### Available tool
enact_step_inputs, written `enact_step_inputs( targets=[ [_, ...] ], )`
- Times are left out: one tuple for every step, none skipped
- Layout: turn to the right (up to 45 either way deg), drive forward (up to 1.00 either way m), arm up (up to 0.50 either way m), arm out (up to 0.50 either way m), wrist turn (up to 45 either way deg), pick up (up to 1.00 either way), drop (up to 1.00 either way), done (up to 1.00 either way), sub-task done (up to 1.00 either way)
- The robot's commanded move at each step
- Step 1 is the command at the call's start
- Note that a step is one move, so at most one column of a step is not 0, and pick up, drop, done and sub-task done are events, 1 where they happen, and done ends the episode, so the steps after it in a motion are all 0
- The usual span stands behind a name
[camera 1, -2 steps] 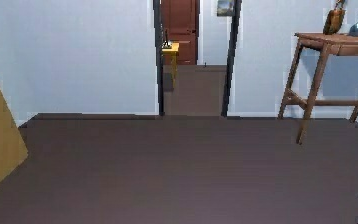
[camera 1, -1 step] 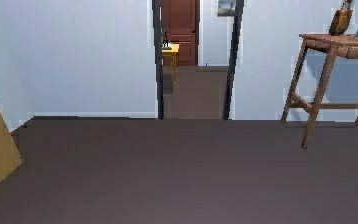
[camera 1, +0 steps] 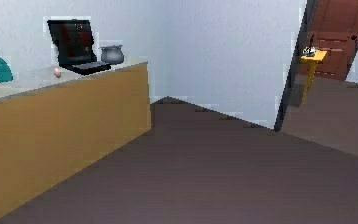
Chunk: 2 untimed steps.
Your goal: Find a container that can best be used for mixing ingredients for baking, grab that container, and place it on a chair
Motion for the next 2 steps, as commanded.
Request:
enact_step_inputs(
  targets=[
    [-3.0,0.00,0.00,0.00,0.0,0.00,0.00,0.00,0.00],
    [45.0,0.00,0.00,0.00,0.0,0.00,0.00,0.00,0.00]
  ],
)
